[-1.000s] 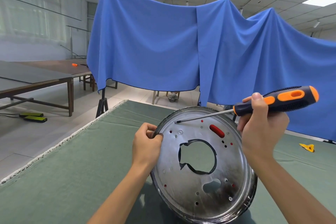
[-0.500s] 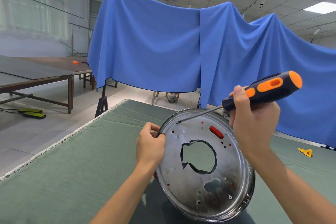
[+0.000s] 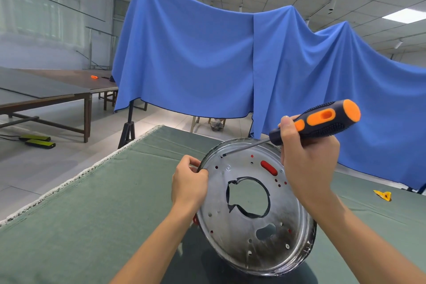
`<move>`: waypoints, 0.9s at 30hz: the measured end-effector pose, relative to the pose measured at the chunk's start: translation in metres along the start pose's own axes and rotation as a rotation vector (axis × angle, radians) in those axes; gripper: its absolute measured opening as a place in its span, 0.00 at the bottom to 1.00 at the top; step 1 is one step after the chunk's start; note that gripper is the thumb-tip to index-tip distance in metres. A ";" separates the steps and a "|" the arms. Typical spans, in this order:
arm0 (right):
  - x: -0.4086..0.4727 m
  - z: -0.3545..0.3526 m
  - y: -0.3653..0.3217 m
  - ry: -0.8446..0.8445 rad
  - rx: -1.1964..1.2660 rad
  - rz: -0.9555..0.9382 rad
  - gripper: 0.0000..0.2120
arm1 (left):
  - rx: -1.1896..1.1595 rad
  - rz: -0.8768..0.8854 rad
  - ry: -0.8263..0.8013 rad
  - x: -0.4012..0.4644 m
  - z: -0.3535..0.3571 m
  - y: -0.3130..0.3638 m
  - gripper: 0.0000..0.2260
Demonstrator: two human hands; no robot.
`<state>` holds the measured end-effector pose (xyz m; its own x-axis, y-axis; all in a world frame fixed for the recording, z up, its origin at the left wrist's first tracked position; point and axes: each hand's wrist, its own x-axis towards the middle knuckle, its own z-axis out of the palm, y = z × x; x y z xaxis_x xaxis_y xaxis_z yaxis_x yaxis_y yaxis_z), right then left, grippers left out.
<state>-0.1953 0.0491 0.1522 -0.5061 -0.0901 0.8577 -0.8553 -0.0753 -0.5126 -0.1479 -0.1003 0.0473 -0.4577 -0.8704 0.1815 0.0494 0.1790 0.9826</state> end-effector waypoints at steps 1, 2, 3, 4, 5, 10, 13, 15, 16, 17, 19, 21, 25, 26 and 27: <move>0.000 0.000 0.000 -0.012 0.007 -0.006 0.21 | 0.003 -0.002 0.003 0.000 0.000 0.000 0.04; -0.001 0.000 -0.001 -0.020 0.015 -0.013 0.21 | 0.004 -0.004 0.003 0.000 0.000 0.000 0.04; -0.001 0.001 -0.002 -0.024 0.020 -0.022 0.20 | 0.002 -0.006 0.002 -0.001 0.000 0.000 0.04; -0.001 0.001 -0.002 -0.027 0.022 -0.031 0.20 | 0.000 -0.007 0.002 -0.001 0.000 0.000 0.04; -0.002 0.001 -0.002 -0.030 0.021 -0.045 0.21 | -0.003 -0.006 0.002 -0.001 0.000 0.001 0.04; 0.000 -0.001 -0.004 -0.048 0.011 -0.129 0.18 | -0.032 0.012 -0.005 -0.003 0.000 0.002 0.04; 0.002 -0.003 -0.003 -0.013 0.020 -0.095 0.19 | -0.048 0.028 -0.012 -0.004 0.000 0.002 0.04; 0.004 -0.004 -0.003 0.010 0.021 -0.064 0.17 | -0.058 0.039 -0.020 -0.004 0.000 0.002 0.05; 0.005 -0.004 -0.003 0.018 0.024 -0.050 0.15 | -0.062 0.044 -0.022 -0.004 0.001 0.002 0.05; 0.006 -0.005 -0.004 0.025 0.025 -0.041 0.12 | -0.065 0.048 -0.023 -0.004 0.001 0.002 0.05; 0.007 -0.005 -0.005 0.049 0.029 -0.022 0.11 | -0.065 0.053 -0.023 -0.004 0.001 0.001 0.05; 0.007 -0.005 -0.006 0.081 0.052 0.002 0.12 | -0.066 0.059 -0.028 -0.003 0.001 0.001 0.05; 0.008 -0.005 -0.005 0.099 0.053 0.001 0.13 | -0.066 0.060 -0.032 -0.003 0.001 0.001 0.05; 0.008 -0.005 -0.005 0.094 0.038 -0.007 0.12 | -0.064 0.061 -0.031 -0.003 0.001 0.001 0.05; 0.007 -0.005 -0.005 0.088 0.028 -0.011 0.11 | -0.063 0.064 -0.031 -0.004 0.001 0.001 0.05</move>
<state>-0.1956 0.0536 0.1612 -0.5053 -0.0015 0.8629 -0.8582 -0.1040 -0.5027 -0.1469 -0.0965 0.0479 -0.4786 -0.8435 0.2439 0.1346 0.2040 0.9697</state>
